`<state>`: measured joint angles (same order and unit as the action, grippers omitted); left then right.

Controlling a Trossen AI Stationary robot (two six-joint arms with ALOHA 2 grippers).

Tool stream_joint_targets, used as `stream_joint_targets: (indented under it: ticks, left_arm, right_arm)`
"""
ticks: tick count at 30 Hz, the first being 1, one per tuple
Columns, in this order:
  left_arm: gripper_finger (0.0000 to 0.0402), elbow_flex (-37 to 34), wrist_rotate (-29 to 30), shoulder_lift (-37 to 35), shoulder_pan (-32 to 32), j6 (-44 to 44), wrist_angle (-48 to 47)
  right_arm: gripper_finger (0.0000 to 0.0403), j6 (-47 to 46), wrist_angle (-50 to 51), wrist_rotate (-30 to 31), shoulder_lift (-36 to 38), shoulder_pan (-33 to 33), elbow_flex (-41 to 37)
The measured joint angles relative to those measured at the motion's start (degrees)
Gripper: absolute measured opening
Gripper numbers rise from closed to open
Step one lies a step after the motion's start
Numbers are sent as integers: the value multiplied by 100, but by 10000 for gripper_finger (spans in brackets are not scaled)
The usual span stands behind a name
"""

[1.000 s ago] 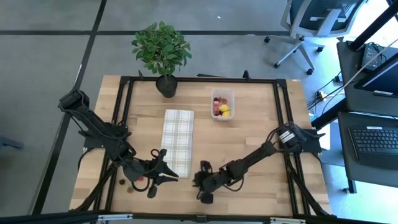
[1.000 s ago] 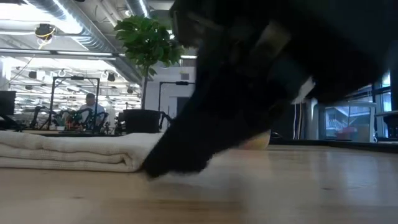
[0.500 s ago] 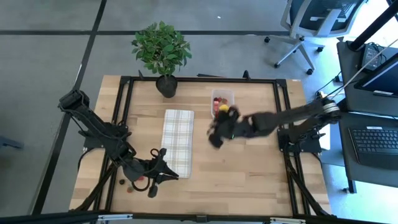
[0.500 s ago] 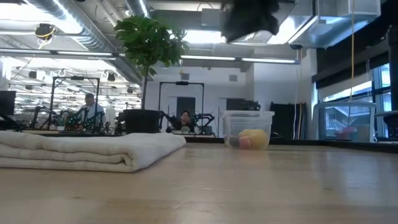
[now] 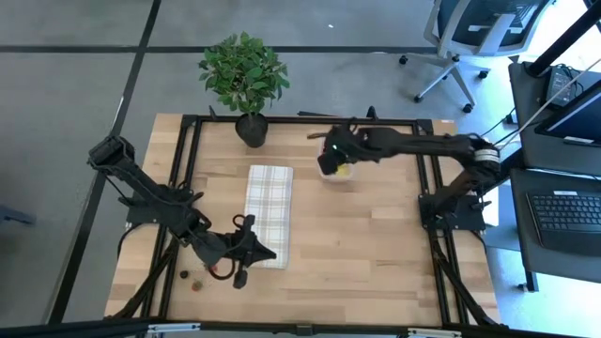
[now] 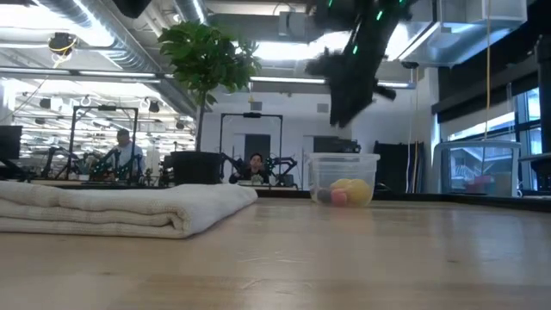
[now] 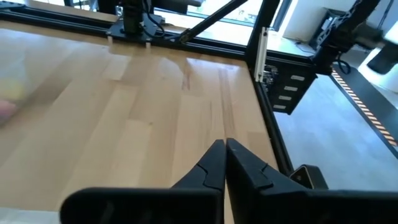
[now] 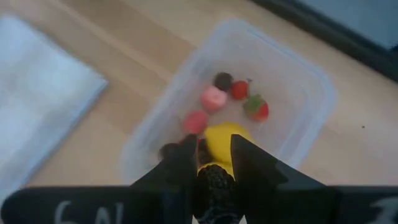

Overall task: Pick and placing Produce into tupperware
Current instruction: Put the blackberry into the transparent bin, then put the right strawberry into the transparent bin

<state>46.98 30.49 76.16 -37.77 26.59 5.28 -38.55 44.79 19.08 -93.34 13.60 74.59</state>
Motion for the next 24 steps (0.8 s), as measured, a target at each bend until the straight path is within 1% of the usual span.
stream_joint_targets:
  ticks: [3,5,8,10,17,21,24]
  left_arm:
    - [1,0,-3,0,-1,0,-17]
    - [1,0,-10,0,-1,0,-17]
    - [7,0,-12,0,-16,0,-17]
    - [12,0,-12,0,-16,-2,-31]
    - [30,0,-12,0,-16,-22,-105]
    - [41,0,-10,0,-16,-17,-160]
    - [52,0,-11,0,-12,-20,-170]
  right_arm:
    - [91,151,8,-101,-407,240,0]
    - [92,293,-24,-121,-617,303,0]
    - [99,260,-47,-139,-863,349,0]
    - [107,152,-34,-139,-975,355,0]
    - [129,316,-31,-136,-1142,348,4]
    - [155,718,-95,-158,-1102,350,25]
    - [189,1074,199,-532,-1093,351,332]
